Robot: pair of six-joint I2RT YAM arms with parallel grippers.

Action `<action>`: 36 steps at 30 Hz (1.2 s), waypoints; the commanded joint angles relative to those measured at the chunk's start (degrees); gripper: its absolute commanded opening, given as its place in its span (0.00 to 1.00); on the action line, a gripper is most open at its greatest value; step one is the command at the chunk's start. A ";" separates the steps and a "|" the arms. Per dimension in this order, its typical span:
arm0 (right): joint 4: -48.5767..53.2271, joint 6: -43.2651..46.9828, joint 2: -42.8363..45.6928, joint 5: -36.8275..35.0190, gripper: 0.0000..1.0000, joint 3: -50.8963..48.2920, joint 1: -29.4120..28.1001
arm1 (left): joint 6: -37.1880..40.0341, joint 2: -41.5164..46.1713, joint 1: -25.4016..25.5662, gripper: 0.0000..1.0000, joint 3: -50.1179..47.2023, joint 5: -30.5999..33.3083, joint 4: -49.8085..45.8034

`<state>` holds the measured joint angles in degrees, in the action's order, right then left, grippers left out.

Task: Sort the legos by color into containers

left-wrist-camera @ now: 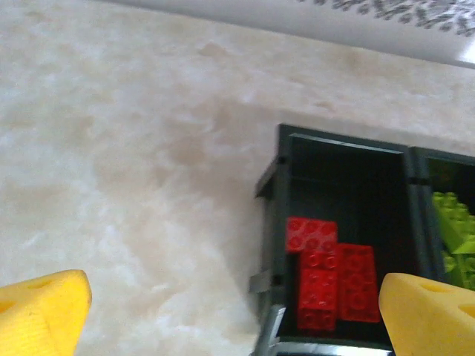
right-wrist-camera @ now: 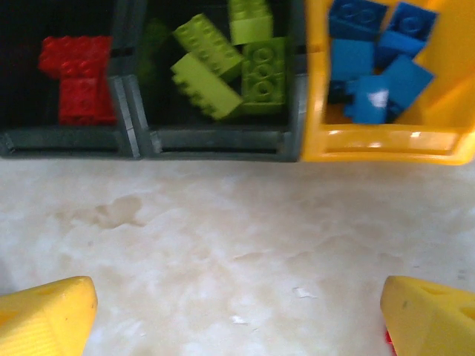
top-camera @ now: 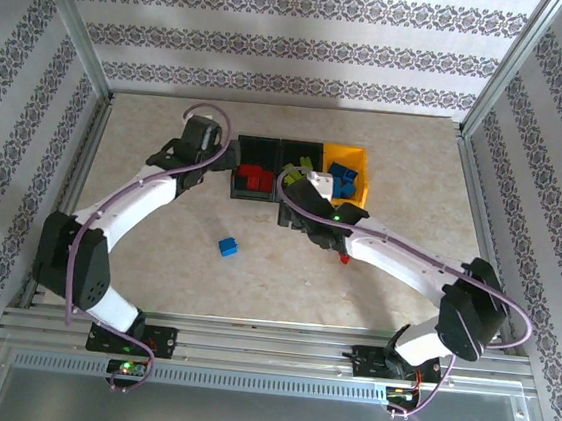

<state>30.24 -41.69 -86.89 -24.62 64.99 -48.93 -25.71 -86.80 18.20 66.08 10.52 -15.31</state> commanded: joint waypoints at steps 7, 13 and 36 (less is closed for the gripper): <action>0.73 3.59 -12.40 9.68 0.94 11.46 -6.89 | -4.75 11.04 -4.27 1.00 -13.55 6.56 2.63; 2.28 4.41 -20.25 15.61 0.90 17.47 -8.61 | -8.33 17.20 -7.39 1.00 -22.70 6.58 4.76; 7.73 5.83 -37.65 23.26 0.76 30.47 -10.93 | -11.11 20.81 -10.48 1.00 -28.20 5.40 3.09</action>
<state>35.24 -36.77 -122.61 -1.37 93.19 -59.51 -36.07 -66.00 8.56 38.35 16.12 -13.04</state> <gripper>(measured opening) 0.769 0.994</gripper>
